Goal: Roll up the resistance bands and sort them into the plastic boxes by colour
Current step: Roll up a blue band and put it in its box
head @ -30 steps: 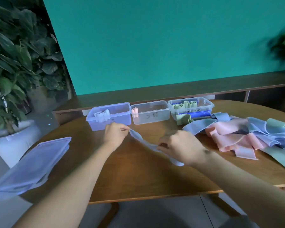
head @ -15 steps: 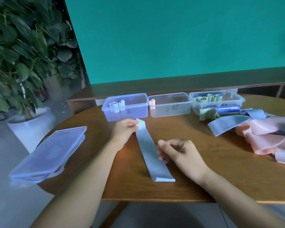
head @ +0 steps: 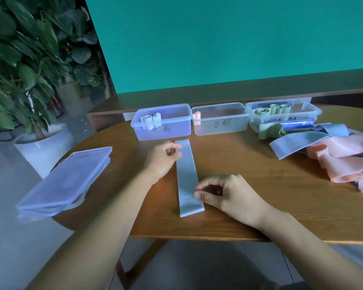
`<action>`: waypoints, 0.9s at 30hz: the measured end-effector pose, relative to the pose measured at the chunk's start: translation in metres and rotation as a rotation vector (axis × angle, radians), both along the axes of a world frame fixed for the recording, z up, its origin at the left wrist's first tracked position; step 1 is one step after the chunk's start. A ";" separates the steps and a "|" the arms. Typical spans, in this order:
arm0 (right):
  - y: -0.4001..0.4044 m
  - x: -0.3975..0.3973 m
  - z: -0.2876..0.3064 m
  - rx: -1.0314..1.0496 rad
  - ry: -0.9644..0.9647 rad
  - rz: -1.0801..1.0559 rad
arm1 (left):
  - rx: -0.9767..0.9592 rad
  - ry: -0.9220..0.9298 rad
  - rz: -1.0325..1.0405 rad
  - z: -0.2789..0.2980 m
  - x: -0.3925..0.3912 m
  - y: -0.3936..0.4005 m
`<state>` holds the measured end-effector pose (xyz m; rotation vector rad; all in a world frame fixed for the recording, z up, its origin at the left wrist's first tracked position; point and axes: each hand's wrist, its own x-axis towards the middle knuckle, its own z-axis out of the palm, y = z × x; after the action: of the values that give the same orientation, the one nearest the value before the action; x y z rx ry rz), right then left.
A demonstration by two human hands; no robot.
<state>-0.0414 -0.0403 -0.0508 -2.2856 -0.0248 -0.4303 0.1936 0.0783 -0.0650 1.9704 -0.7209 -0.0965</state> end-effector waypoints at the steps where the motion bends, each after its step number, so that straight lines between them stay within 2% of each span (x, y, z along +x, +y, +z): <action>1: 0.001 -0.001 0.001 0.001 -0.004 0.003 | 0.018 -0.003 -0.012 0.001 -0.012 0.007; 7: 0.006 -0.010 0.001 0.028 0.033 0.066 | -0.007 0.000 -0.121 0.006 -0.104 0.063; 11: 0.006 -0.012 0.004 0.028 0.054 0.142 | 0.011 -0.068 -0.186 0.010 -0.143 0.090; 18: 0.001 -0.015 -0.001 -0.060 0.024 0.206 | 0.149 -0.390 -0.219 0.007 -0.153 0.104; 27: 0.000 -0.019 0.000 -0.014 0.067 0.223 | 0.161 -0.359 -0.172 0.005 -0.157 0.108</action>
<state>-0.0604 -0.0408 -0.0506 -2.2782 -0.2467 -0.2375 0.0368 0.1862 -0.0601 2.1004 -1.1466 0.1031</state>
